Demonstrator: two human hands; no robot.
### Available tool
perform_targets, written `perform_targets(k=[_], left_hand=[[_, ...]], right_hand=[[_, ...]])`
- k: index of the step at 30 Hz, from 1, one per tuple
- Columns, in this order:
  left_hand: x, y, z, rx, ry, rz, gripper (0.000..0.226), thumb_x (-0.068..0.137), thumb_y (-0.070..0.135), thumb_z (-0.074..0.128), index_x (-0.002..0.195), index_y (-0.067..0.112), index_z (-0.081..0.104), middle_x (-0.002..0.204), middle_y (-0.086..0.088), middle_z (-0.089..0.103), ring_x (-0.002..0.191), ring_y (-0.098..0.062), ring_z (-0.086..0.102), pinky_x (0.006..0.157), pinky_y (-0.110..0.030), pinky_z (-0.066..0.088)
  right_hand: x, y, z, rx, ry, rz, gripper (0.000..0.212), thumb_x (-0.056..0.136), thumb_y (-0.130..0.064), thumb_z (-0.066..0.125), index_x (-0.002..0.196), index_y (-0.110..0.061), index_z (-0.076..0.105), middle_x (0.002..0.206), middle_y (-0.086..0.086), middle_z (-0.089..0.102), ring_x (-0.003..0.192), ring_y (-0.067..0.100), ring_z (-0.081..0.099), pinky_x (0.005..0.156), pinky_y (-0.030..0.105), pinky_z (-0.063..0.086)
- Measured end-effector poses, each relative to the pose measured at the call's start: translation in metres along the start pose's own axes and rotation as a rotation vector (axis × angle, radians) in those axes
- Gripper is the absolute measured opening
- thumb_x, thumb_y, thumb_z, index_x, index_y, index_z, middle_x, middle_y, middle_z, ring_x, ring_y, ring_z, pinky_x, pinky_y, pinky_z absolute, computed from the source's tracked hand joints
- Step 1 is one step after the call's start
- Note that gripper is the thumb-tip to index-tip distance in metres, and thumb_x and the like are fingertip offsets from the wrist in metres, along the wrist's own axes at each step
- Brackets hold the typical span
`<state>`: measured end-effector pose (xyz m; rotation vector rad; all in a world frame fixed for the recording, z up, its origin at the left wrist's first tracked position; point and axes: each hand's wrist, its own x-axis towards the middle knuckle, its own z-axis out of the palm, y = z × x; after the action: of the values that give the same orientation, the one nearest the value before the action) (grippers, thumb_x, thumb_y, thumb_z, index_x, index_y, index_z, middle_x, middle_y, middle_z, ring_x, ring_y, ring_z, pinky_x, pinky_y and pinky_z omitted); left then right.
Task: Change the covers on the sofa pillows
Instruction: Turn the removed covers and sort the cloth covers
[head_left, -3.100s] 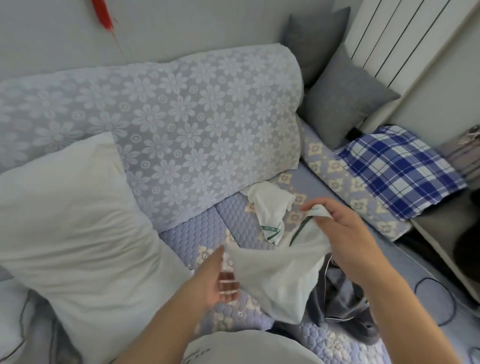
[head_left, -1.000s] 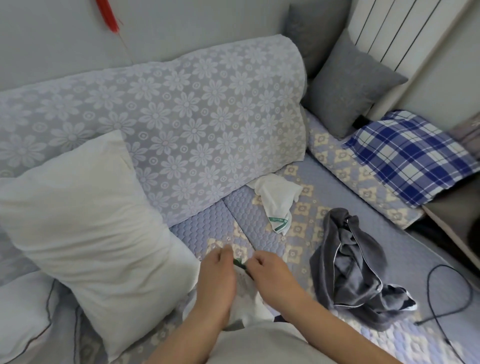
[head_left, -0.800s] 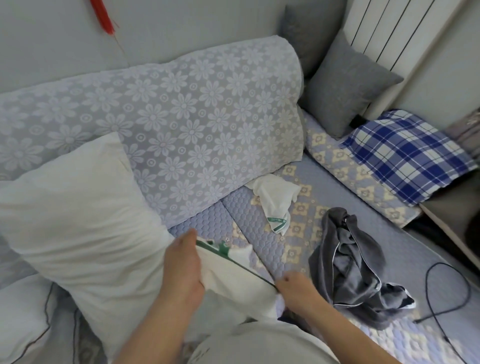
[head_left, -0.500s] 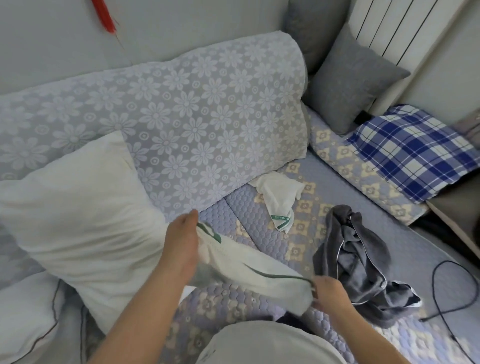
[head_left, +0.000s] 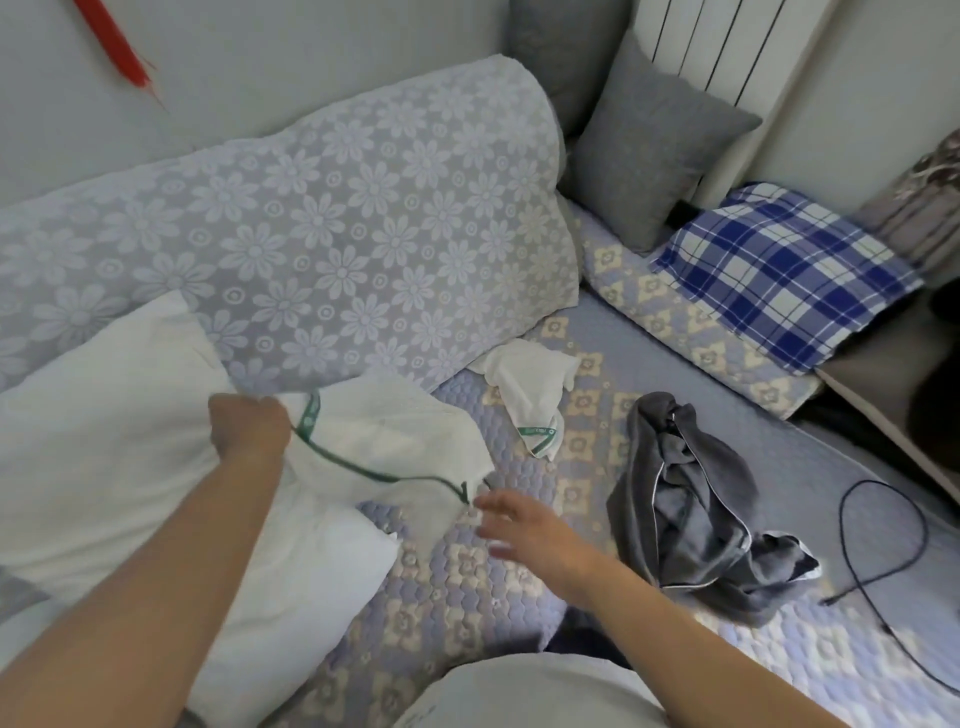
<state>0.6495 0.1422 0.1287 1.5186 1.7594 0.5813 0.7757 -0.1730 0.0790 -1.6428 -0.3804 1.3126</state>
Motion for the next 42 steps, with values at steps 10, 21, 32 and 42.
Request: perform_targets(k=[10, 21, 32, 42], left_hand=[[-0.164, -0.098, 0.106, 0.401, -1.108, -0.241, 0.015, 0.080, 0.009, 0.059, 0.094, 0.012, 0.064, 0.082, -0.012, 0.058, 0.066, -0.021, 0.056, 0.058, -0.026, 0.039], [-0.227, -0.047, 0.198, 0.404, -0.870, -0.203, 0.016, 0.098, 0.008, 0.051, 0.104, 0.008, 0.066, 0.086, -0.012, 0.070, 0.068, -0.024, 0.065, 0.067, -0.031, 0.049], [-0.303, -0.037, 0.242, 0.557, -0.846, -0.217, 0.012, 0.098, 0.015, 0.054, 0.098, 0.019, 0.065, 0.095, -0.006, 0.072, 0.074, -0.021, 0.071, 0.073, -0.031, 0.051], [-0.320, -0.013, 0.239, 0.365, -0.874, -0.201, 0.013, 0.098, 0.017, 0.056, 0.097, 0.020, 0.069, 0.094, -0.007, 0.075, 0.070, -0.017, 0.070, 0.070, -0.032, 0.050]], right_hand=[[-0.063, 0.158, -0.199, 0.005, 0.611, 0.745, 0.011, 0.095, -0.004, 0.049, 0.086, -0.007, 0.054, 0.074, 0.013, 0.057, 0.049, 0.023, 0.055, 0.046, 0.019, 0.039], [-0.040, 0.205, -0.350, -0.321, 0.587, 0.772, 0.012, 0.095, -0.007, 0.049, 0.094, -0.004, 0.061, 0.089, 0.013, 0.064, 0.081, 0.026, 0.063, 0.066, 0.032, 0.050], [0.057, 0.220, -0.410, -0.221, 0.567, 0.661, 0.037, 0.100, -0.015, 0.044, 0.128, 0.003, 0.060, 0.130, 0.023, 0.061, 0.122, 0.036, 0.057, 0.097, 0.037, 0.047], [0.002, 0.115, -0.386, 0.464, 0.831, 0.202, 0.021, 0.096, -0.016, 0.055, 0.108, -0.017, 0.072, 0.111, 0.006, 0.070, 0.085, 0.000, 0.064, 0.079, 0.011, 0.049]])
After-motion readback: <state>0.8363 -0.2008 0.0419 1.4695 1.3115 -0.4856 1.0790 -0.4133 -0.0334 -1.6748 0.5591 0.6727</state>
